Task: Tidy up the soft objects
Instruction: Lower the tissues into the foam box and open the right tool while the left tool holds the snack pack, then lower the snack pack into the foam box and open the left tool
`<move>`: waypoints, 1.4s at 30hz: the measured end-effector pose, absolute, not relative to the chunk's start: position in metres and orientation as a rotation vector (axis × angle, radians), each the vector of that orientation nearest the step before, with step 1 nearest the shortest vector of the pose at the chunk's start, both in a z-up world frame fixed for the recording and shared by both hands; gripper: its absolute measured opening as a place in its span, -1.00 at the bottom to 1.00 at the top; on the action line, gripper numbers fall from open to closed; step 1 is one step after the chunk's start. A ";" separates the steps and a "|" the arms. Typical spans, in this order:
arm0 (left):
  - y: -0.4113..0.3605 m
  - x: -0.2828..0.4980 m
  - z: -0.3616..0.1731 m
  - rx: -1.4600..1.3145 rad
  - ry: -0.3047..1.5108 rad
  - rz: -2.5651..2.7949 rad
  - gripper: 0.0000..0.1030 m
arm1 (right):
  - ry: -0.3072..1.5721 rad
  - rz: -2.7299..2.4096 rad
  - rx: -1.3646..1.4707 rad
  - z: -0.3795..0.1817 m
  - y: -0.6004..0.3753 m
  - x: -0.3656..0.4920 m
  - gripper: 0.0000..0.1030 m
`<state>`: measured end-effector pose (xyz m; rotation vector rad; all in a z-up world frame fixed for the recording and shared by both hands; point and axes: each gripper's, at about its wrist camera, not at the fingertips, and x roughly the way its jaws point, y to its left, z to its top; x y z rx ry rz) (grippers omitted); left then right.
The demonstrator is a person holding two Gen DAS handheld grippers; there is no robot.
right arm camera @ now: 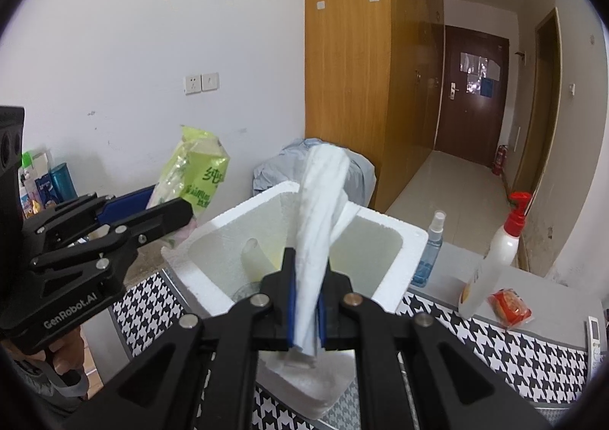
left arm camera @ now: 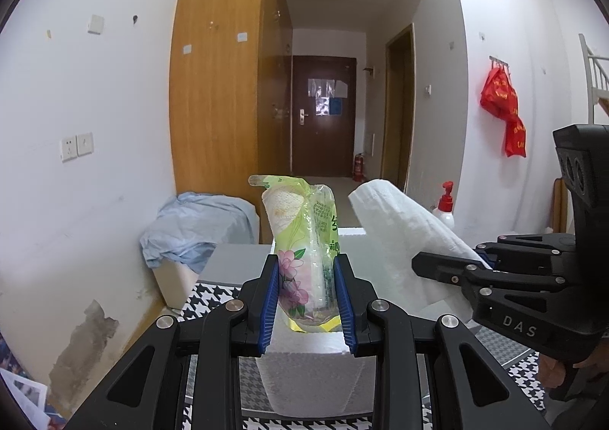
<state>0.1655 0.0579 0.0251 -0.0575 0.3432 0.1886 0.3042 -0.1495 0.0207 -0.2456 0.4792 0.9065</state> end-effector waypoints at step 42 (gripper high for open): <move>0.048 0.190 0.022 -0.039 0.385 0.144 -0.41 | 0.481 0.841 -0.229 0.016 -0.184 0.308 0.99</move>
